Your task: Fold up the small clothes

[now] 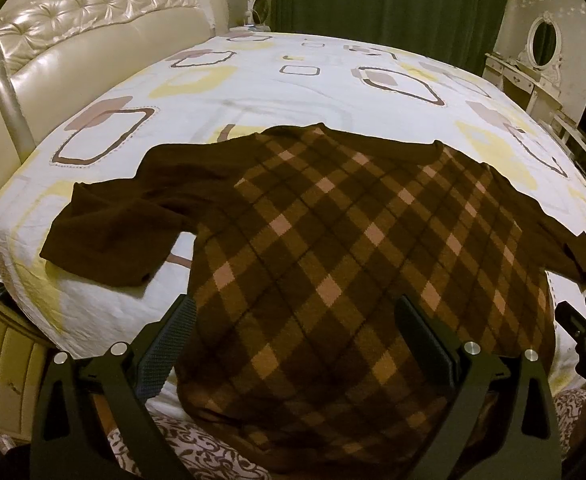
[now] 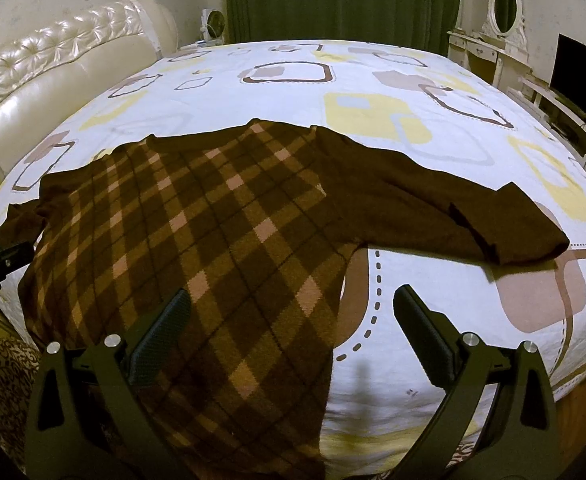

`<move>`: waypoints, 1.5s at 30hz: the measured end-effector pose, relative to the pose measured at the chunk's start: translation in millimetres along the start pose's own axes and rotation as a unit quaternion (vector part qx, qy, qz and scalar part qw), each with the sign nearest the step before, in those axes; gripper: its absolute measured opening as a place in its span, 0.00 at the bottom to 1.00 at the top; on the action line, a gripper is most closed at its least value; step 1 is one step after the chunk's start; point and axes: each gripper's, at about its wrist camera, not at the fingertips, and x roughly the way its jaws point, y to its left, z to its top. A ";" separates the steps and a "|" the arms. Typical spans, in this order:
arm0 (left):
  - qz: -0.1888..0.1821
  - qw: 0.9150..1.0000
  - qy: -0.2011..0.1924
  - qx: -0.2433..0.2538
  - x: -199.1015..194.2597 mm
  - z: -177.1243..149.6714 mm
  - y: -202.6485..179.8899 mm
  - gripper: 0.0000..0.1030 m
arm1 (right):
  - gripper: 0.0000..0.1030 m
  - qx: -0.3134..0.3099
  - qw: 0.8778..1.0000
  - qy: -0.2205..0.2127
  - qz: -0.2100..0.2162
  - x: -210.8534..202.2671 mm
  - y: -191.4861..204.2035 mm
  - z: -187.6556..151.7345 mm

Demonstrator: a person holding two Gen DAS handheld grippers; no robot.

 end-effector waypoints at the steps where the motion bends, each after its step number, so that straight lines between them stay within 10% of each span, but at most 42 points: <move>1: 0.001 1.000 0.001 0.001 -0.1 -0.1 -0.2 0.96 | 0.98 0.000 1.000 0.001 0.000 0.2 -0.8 0.2; 14: 0.019 0.998 0.057 0.005 11.2 -2.6 6.5 0.96 | 0.96 0.024 1.000 0.009 -0.009 1.5 -72.2 38.7; 19: 0.016 0.999 0.048 -0.003 17.3 -5.7 8.9 0.96 | 0.60 0.060 0.995 0.054 -0.049 20.3 -147.5 65.0; 29: 0.014 0.998 0.067 -0.008 20.0 -6.5 11.2 0.96 | 0.53 -0.007 0.987 0.139 -0.086 71.7 -163.0 59.0; 32: 0.011 0.997 0.072 -0.009 23.6 -8.1 12.6 0.96 | 0.32 0.008 0.985 0.159 -0.074 83.0 -174.7 51.7; 35: 0.011 0.997 0.074 -0.011 26.3 -9.0 13.6 0.96 | 0.10 0.042 0.986 0.152 -0.059 77.1 -190.9 50.9; 45: 0.022 0.997 0.078 -0.004 32.1 -12.7 16.0 0.96 | 0.07 0.241 0.970 0.046 0.008 3.4 -298.7 45.8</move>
